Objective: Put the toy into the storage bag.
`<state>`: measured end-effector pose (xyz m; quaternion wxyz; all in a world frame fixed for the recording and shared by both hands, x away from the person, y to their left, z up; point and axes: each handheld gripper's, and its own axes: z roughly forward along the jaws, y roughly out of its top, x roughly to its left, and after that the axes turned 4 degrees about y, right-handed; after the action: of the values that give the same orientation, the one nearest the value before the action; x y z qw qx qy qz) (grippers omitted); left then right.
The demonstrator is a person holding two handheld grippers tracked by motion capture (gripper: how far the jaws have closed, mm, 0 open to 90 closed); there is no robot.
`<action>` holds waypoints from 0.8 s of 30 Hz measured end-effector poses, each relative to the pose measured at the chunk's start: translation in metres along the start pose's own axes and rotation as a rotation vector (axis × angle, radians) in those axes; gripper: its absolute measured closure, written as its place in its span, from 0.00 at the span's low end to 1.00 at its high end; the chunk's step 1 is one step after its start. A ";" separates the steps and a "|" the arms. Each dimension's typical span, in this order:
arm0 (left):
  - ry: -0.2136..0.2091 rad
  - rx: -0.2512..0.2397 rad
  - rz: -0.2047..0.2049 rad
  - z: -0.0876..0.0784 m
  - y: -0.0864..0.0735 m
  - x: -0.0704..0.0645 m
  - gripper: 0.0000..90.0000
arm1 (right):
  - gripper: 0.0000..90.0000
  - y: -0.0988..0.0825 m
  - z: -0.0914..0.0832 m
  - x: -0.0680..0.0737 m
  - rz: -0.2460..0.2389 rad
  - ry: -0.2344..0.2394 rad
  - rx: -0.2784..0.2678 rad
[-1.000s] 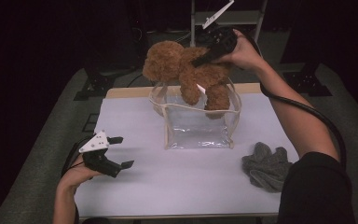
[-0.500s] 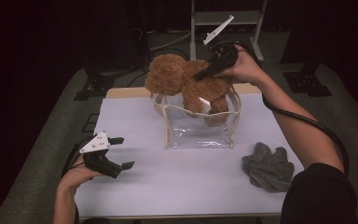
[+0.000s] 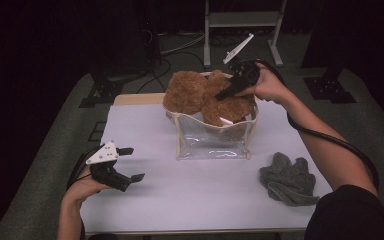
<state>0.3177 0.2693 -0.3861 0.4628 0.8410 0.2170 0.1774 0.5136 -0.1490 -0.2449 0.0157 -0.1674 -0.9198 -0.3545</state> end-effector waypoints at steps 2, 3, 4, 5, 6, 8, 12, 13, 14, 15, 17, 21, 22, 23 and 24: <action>-0.003 0.005 0.001 0.000 0.000 0.000 0.03 | 0.62 -0.004 0.005 -0.002 0.011 0.008 0.015; -0.004 0.004 -0.002 0.000 0.000 -0.001 0.03 | 0.62 -0.005 0.007 -0.002 0.015 0.008 0.023; -0.004 0.003 -0.001 0.000 0.000 0.000 0.03 | 0.62 -0.006 0.009 -0.003 0.021 0.008 0.034; -0.003 -0.001 -0.004 0.000 0.000 -0.001 0.03 | 0.62 -0.008 0.011 -0.004 0.022 0.010 0.038; -0.003 -0.001 -0.004 0.000 0.000 -0.001 0.03 | 0.62 -0.008 0.011 -0.004 0.022 0.010 0.038; -0.003 -0.002 -0.006 0.000 0.000 0.000 0.03 | 0.62 -0.012 0.017 -0.005 0.037 0.020 0.060; -0.006 0.003 -0.006 0.001 -0.001 0.000 0.03 | 0.62 -0.016 0.025 -0.005 0.045 0.021 0.091; -0.007 0.004 -0.007 0.001 -0.001 0.000 0.03 | 0.62 -0.016 0.026 -0.005 0.050 0.019 0.098; -0.008 0.005 -0.006 0.001 -0.002 0.000 0.03 | 0.62 -0.017 0.027 -0.005 0.044 0.016 0.104; -0.008 0.005 -0.006 0.001 -0.002 0.000 0.03 | 0.61 -0.017 0.028 -0.005 0.046 0.016 0.110; -0.009 0.004 -0.007 0.001 -0.002 -0.001 0.03 | 0.60 -0.018 0.030 -0.005 0.048 0.013 0.117; -0.008 0.002 -0.012 0.001 -0.002 -0.001 0.03 | 0.53 -0.019 0.032 -0.005 0.051 0.001 0.135; -0.009 0.005 -0.008 0.001 -0.002 0.000 0.03 | 0.51 -0.018 0.032 -0.005 0.040 -0.002 0.134; -0.010 0.005 -0.008 0.002 -0.002 -0.001 0.03 | 0.49 -0.018 0.031 -0.003 0.042 -0.006 0.136; -0.010 0.005 -0.008 0.002 -0.002 -0.001 0.03 | 0.47 -0.017 0.031 -0.003 0.035 -0.008 0.133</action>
<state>0.3176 0.2685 -0.3886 0.4623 0.8423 0.2185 0.1707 0.5141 -0.1412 -0.2796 0.0292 -0.1836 -0.9383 -0.2916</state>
